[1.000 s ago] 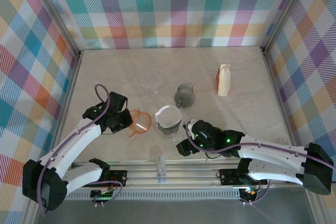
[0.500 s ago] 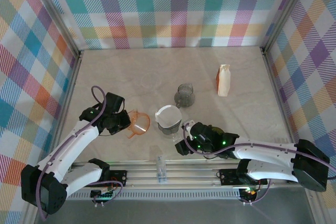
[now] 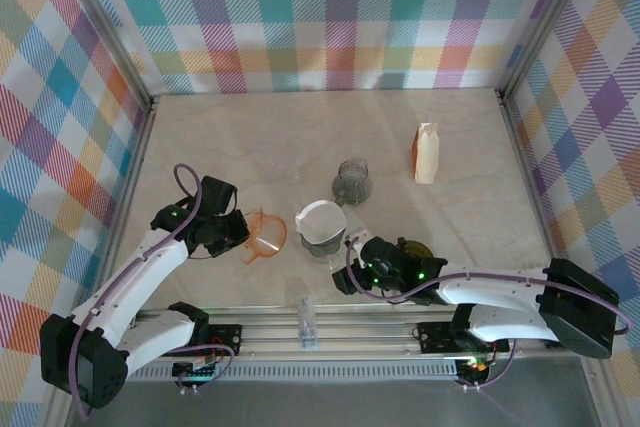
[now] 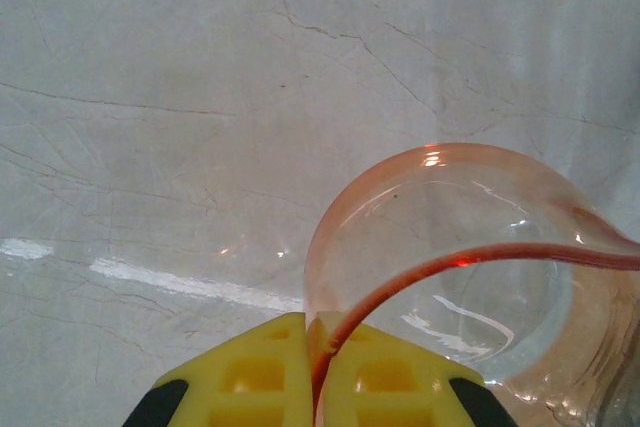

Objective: Place the coffee filter in the dripper

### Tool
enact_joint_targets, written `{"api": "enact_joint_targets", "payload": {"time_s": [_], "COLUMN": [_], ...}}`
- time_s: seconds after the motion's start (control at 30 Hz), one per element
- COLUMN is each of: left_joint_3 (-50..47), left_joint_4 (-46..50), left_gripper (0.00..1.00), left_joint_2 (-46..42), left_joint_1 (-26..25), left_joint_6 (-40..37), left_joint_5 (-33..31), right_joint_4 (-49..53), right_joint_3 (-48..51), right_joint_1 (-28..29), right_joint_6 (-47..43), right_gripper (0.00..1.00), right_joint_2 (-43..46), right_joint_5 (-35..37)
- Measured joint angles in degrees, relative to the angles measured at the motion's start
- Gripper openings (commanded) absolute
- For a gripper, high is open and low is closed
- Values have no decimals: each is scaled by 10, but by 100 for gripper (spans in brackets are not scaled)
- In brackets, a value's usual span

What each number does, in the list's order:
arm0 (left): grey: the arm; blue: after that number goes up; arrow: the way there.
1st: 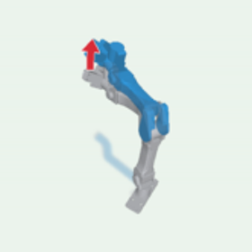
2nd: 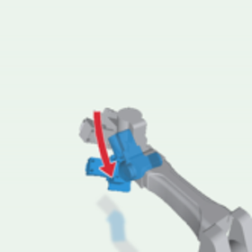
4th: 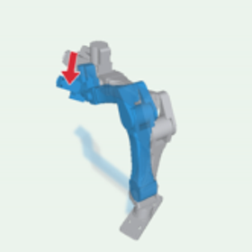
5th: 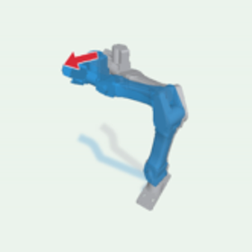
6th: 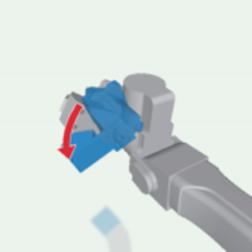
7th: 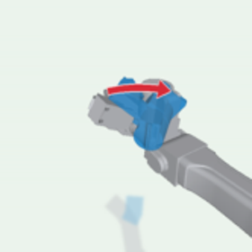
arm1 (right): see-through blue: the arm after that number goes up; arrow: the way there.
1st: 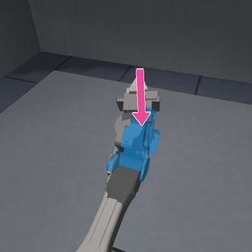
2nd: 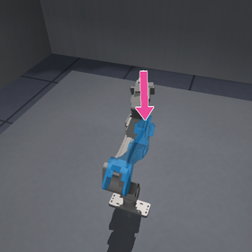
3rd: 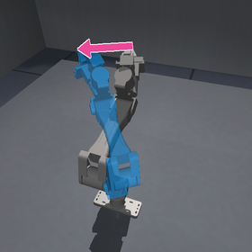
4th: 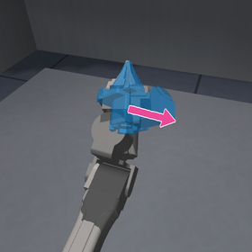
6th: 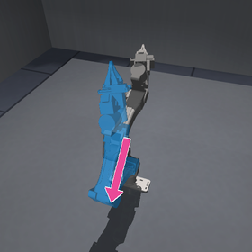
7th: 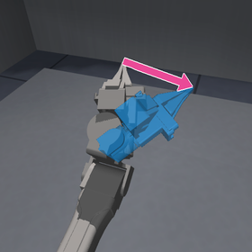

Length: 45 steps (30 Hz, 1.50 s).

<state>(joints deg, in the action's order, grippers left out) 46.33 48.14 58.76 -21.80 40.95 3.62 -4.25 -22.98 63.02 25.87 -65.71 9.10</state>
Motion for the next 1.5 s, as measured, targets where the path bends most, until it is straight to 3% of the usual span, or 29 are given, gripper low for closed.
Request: {"api": "enact_joint_targets", "payload": {"time_s": [0.57,0.9,1.5], "left_joint_3": [4,-32,-64], "left_joint_4": [57,58,72], "left_gripper": [0,0,0], "left_joint_2": [-9,-20,-51], "left_joint_1": [4,4,4], "left_joint_6": [0,2,0], "left_joint_5": [1,15,20], "right_joint_4": [-156,-198,-214], "right_joint_3": [3,-32,-226], "right_joint_1": [-1,-8,-47], "right_joint_6": [-40,-59,-98], "right_gripper": [64,64,64], "right_joint_2": [-131,-192,-379], "right_joint_5": [25,24,-7]}}
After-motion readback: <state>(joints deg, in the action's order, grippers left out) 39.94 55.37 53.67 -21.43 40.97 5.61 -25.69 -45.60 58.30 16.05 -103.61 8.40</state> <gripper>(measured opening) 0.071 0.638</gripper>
